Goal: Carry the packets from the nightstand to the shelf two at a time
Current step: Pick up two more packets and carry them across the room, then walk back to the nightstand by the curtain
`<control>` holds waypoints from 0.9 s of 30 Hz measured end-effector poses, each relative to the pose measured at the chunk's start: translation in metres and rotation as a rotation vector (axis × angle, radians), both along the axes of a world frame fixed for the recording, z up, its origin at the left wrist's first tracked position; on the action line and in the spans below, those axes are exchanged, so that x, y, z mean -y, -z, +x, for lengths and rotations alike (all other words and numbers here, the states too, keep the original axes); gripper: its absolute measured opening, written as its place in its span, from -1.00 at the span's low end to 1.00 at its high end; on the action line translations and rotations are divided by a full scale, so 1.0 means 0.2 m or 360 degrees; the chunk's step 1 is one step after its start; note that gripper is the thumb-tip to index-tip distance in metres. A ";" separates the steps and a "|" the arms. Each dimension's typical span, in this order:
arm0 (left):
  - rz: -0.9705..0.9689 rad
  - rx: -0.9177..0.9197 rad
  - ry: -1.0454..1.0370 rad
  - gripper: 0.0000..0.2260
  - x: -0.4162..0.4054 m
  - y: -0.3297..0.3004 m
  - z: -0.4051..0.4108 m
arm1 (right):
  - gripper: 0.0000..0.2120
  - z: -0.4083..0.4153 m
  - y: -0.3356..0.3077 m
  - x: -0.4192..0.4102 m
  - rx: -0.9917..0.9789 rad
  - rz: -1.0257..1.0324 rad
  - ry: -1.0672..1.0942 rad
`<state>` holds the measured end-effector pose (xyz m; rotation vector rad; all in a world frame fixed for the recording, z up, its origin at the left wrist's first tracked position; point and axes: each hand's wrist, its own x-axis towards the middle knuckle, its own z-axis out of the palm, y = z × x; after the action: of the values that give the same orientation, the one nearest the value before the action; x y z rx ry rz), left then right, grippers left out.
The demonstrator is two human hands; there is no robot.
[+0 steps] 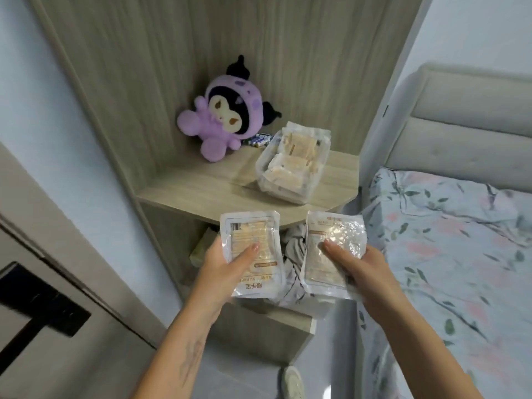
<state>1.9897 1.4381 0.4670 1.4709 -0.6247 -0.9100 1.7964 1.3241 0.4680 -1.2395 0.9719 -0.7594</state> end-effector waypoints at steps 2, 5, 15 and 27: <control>-0.0044 0.0052 0.0053 -0.60 0.19 -0.02 -0.03 | -0.46 -0.01 -0.05 0.15 0.0014 -0.0048 -0.0006; -0.0104 0.0130 0.0122 -0.39 0.48 -0.07 -0.12 | -0.65 -0.01 -0.13 0.37 0.0161 0.0015 -0.0074; -0.0259 -0.0428 0.0009 -0.36 1.06 -0.22 -0.24 | -0.41 0.17 -0.21 0.81 0.0185 0.0014 -0.0325; -0.0276 -0.0180 -0.0220 -0.61 1.20 -0.33 0.02 | -0.58 0.45 -0.38 1.03 0.0122 -0.0448 -0.0683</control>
<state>1.9944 1.1988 0.5337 1.2821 -0.4993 -0.8050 1.8871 1.1174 0.5445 -1.5852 0.5177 -0.6086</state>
